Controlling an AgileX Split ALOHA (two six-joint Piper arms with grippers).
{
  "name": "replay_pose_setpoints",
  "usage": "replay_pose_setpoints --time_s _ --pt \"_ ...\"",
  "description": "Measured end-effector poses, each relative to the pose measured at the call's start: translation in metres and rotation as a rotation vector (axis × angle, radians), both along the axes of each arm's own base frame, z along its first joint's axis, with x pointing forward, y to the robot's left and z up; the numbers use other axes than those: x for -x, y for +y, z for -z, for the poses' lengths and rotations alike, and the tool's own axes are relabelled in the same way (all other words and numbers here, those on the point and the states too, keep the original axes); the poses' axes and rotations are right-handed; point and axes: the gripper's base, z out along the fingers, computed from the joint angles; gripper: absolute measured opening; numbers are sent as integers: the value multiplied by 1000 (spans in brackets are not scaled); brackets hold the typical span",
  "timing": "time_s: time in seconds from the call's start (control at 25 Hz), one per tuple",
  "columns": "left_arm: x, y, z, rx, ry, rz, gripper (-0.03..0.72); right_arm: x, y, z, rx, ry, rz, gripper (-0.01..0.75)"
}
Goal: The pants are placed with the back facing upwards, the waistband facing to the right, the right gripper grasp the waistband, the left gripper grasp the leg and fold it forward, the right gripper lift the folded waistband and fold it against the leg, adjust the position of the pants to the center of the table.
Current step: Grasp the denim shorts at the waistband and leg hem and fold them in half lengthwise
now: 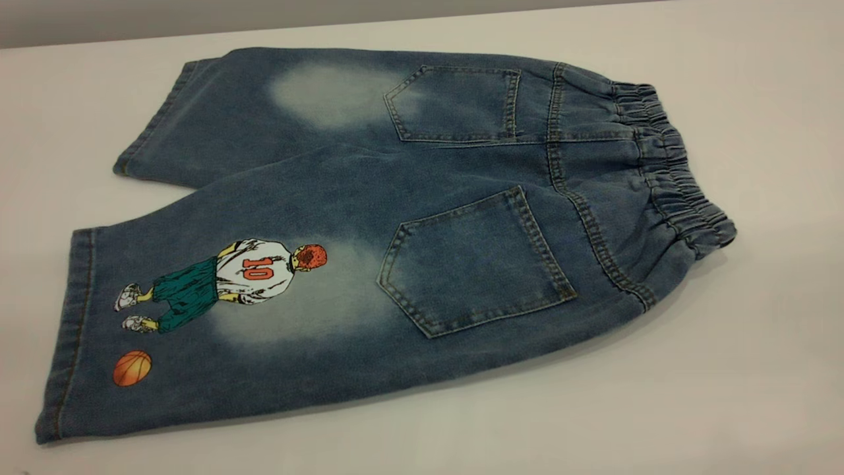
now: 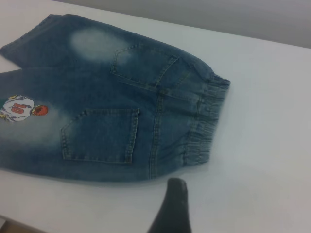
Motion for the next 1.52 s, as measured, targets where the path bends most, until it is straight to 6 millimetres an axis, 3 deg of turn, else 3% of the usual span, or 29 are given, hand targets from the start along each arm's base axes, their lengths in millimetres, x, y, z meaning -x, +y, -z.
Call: replay_pose_setpoints --time_s 0.68,0.84,1.04,1.2,1.36,1.52 --pt "-1 0 0 3 4 -2 507 0 0 0 -5 -1 7 585" --pt "-9 1 -13 53 -11 -41 507 -1 -3 -13 -58 -67 63 585" --pt "-35 3 -37 100 16 -82 507 -20 0 -41 -168 -128 90 585" --pt "-68 0 -45 149 73 -68 507 -45 6 -55 -216 -52 77 585" --pt "-105 -2 -41 215 118 -65 507 -83 14 -56 -224 65 55 585" --pt "-139 -4 -34 281 147 -75 507 -123 22 -44 -248 200 42 585"
